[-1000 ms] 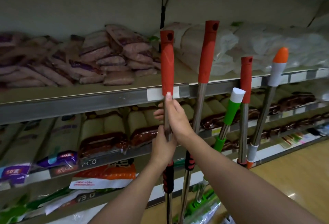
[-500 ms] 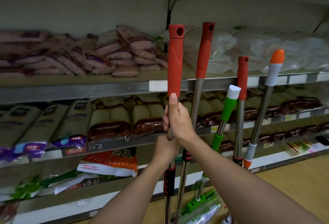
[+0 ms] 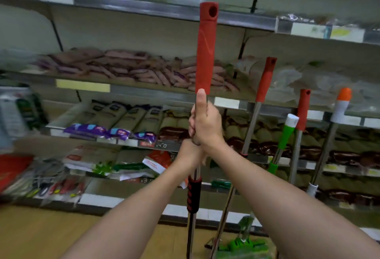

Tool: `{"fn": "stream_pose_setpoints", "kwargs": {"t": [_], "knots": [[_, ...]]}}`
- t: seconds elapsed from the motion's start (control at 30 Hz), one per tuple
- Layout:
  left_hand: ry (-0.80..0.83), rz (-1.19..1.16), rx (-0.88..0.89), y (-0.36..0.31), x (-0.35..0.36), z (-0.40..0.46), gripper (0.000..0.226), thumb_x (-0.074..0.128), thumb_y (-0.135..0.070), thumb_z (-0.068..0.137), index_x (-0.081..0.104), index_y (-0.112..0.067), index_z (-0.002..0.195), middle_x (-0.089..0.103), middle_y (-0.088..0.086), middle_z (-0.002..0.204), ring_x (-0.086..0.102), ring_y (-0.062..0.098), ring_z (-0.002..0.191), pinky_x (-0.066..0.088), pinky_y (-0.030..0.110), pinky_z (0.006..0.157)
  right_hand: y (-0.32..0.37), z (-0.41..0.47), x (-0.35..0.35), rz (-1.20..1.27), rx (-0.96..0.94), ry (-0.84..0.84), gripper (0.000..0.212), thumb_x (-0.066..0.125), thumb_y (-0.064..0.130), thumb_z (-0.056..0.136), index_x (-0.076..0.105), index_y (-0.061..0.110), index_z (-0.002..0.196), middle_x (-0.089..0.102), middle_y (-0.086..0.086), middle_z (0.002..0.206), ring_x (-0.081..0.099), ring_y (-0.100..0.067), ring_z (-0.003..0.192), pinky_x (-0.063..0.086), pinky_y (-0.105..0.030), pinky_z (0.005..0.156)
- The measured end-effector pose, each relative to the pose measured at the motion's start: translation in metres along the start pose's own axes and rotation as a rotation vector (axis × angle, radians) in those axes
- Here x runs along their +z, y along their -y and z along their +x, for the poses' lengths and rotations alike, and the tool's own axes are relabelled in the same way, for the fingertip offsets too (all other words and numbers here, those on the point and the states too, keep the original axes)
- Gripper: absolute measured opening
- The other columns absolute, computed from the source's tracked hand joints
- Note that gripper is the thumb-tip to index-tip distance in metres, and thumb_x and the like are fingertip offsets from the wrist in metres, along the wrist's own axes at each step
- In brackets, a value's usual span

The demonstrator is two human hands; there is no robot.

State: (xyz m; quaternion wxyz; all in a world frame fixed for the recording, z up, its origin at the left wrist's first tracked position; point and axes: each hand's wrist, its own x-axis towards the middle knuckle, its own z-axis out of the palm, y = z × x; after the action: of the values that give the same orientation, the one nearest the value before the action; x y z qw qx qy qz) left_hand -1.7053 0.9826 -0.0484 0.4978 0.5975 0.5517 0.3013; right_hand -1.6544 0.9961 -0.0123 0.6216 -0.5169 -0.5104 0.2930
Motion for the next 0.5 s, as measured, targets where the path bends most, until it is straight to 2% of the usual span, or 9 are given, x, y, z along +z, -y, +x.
{"fn": "stream_pose_setpoints", "kwargs": {"t": [0.23, 0.33, 0.4, 0.5], "knots": [[-0.162, -0.038, 0.033, 0.007, -0.111, -0.037, 0.033, 0.05, -0.004, 0.084, 0.048, -0.011, 0.052, 0.049, 0.004, 0.048, 0.046, 0.016, 0.046, 0.034, 0.025, 0.047, 0.066, -0.026, 0.1, 0.067, -0.112, 0.174, 0.047, 0.041, 0.055, 0.093, 0.045, 0.015, 0.068, 0.047, 0.0, 0.048, 0.045, -0.011, 0.038, 0.041, -0.029, 0.044], [-0.257, -0.045, 0.042, 0.01, -0.16, -0.049, 0.029, 0.049, -0.008, 0.086, 0.05, -0.01, 0.058, 0.053, 0.006, 0.055, 0.048, 0.017, 0.053, 0.036, 0.027, 0.052, 0.09, -0.033, 0.147, 0.095, -0.14, 0.236, 0.046, 0.041, 0.055, 0.093, 0.046, 0.016, 0.07, 0.047, 0.001, 0.049, 0.045, -0.01, 0.039, 0.041, -0.028, 0.044], [-0.289, -0.057, 0.052, 0.012, -0.193, -0.055, 0.031, 0.048, -0.006, 0.085, 0.05, -0.009, 0.054, 0.052, 0.007, 0.053, 0.047, 0.019, 0.051, 0.035, 0.028, 0.054, 0.105, -0.036, 0.179, 0.122, -0.159, 0.254, 0.045, 0.04, 0.054, 0.094, 0.047, 0.017, 0.069, 0.048, 0.002, 0.05, 0.045, -0.011, 0.04, 0.042, -0.03, 0.046], [-0.329, 0.007, 0.039, 0.016, -0.248, -0.062, 0.037, 0.048, -0.004, 0.085, 0.048, -0.009, 0.048, 0.05, 0.004, 0.044, 0.047, 0.016, 0.044, 0.038, 0.022, 0.046, 0.122, -0.039, 0.231, 0.135, -0.194, 0.263, 0.048, 0.038, 0.056, 0.094, 0.046, 0.018, 0.066, 0.047, 0.002, 0.049, 0.045, -0.012, 0.041, 0.042, -0.034, 0.05]]}}
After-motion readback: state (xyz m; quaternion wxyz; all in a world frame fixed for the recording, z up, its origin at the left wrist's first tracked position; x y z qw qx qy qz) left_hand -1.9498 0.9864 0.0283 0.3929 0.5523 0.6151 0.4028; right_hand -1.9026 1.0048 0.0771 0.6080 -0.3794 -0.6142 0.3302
